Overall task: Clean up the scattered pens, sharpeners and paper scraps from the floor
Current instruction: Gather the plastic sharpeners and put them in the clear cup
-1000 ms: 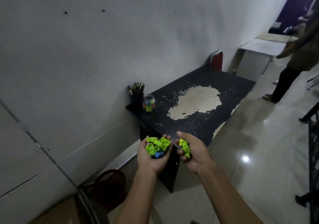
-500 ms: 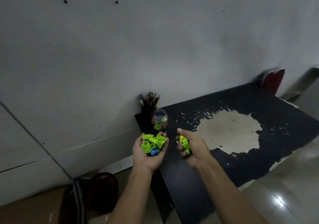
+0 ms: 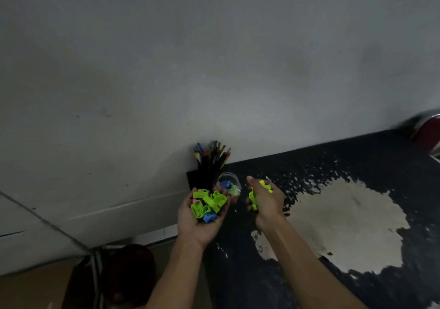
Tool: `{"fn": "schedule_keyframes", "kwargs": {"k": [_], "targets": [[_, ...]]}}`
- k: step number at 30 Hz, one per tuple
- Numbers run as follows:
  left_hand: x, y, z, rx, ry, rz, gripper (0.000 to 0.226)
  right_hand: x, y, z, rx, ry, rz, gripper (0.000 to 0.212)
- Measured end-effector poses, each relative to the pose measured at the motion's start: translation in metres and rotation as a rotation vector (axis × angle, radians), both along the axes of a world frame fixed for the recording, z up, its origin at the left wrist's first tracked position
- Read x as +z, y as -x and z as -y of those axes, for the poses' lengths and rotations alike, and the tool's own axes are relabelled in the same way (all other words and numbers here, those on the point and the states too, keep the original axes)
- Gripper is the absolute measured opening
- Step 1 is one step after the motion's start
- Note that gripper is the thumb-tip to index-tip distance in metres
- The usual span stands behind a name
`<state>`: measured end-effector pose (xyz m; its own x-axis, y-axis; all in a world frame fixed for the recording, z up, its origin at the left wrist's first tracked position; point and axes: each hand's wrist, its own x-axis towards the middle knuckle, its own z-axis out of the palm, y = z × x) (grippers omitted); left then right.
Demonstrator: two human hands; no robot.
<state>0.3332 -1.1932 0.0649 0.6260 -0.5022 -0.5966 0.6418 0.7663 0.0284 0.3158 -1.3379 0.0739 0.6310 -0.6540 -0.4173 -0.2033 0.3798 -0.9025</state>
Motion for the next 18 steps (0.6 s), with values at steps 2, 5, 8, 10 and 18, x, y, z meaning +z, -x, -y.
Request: {"fn": "schedule_keyframes", "kwargs": {"k": [2,5,8,10,18], "targets": [[-0.008,-0.014,0.003,0.009,-0.014,-0.022,0.038,-0.015,-0.022,0.006,-0.031,0.130,-0.015,0.019],[-0.022,-0.029,0.004,0.040,0.013,-0.049,0.035,-0.035,-0.055,0.013,-0.024,0.374,-0.001,0.019],[-0.036,-0.044,0.003,0.086,0.038,-0.070,0.030,-0.054,-0.085,0.015,0.032,0.613,0.108,0.020],[-0.042,-0.047,0.000,0.137,0.045,-0.086,0.030,-0.068,-0.100,0.016,0.094,0.738,0.193,0.017],[-0.050,-0.047,-0.009,0.279,0.070,-0.076,0.039,-0.122,-0.126,0.020,0.381,1.160,0.329,0.016]]}}
